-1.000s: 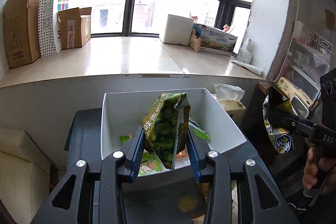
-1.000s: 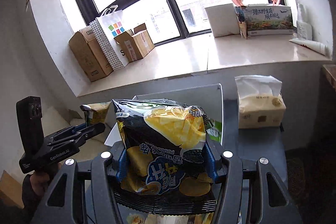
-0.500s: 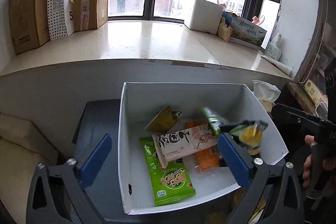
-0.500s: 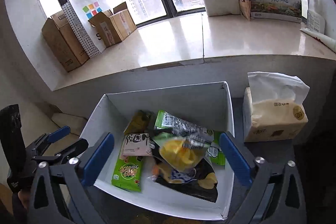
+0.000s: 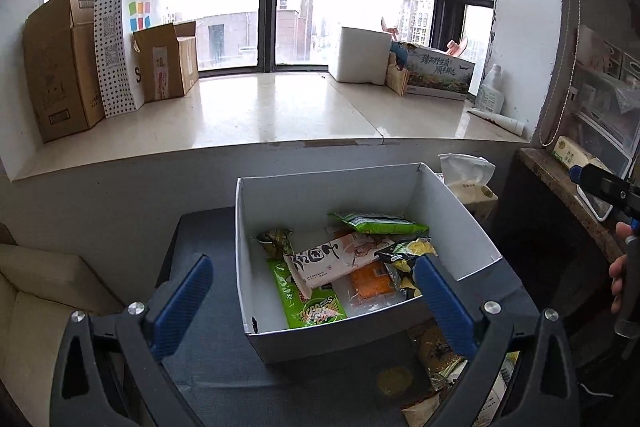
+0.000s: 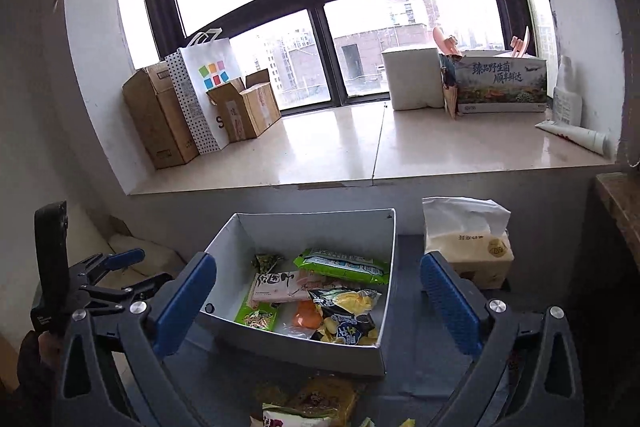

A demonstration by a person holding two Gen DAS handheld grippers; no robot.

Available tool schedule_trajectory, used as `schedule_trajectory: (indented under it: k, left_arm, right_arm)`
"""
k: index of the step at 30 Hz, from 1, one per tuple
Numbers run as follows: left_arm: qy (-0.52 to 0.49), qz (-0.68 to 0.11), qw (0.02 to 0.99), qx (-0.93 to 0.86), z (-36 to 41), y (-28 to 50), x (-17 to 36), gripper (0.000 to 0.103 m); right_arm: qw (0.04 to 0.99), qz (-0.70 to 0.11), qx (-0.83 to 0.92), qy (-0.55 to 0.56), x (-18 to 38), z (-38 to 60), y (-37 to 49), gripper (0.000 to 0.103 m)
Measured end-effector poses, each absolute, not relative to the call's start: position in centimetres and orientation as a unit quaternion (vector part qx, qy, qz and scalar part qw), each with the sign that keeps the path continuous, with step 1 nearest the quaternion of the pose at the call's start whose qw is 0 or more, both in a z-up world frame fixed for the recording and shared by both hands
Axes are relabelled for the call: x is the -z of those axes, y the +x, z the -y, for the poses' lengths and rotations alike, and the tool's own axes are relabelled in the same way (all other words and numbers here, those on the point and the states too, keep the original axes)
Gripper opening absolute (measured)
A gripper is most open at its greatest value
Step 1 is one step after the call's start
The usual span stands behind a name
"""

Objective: Organize snacks
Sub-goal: 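Reach and grasp the large white printed snack bag with the right tool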

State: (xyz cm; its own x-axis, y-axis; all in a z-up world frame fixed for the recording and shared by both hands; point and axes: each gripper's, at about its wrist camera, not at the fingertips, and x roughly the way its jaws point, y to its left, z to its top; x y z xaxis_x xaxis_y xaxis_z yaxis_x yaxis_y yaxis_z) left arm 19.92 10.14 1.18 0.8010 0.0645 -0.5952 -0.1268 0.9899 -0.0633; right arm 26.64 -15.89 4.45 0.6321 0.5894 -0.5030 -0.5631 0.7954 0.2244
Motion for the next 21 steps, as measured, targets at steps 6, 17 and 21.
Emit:
schedule_trajectory:
  k: [6,17,21]
  left_arm:
    - [-0.057,-0.290,0.955,-0.034,-8.4,15.7,-2.5,0.103]
    - [-0.089,-0.364,0.925,-0.062,-7.2,7.8,5.2,0.103]
    - [-0.079,-0.389,0.916,-0.060,-7.1,5.8,7.4,0.103]
  right_arm:
    - [0.908,-0.279,-0.312,0.017,-3.9,18.9,21.4,0.103]
    - [0.876,-0.371,-0.307,0.012,5.9,19.0,14.1,0.103]
    - [0.869,-0.377,-0.315,-0.058,7.5,16.5,12.4,0.103]
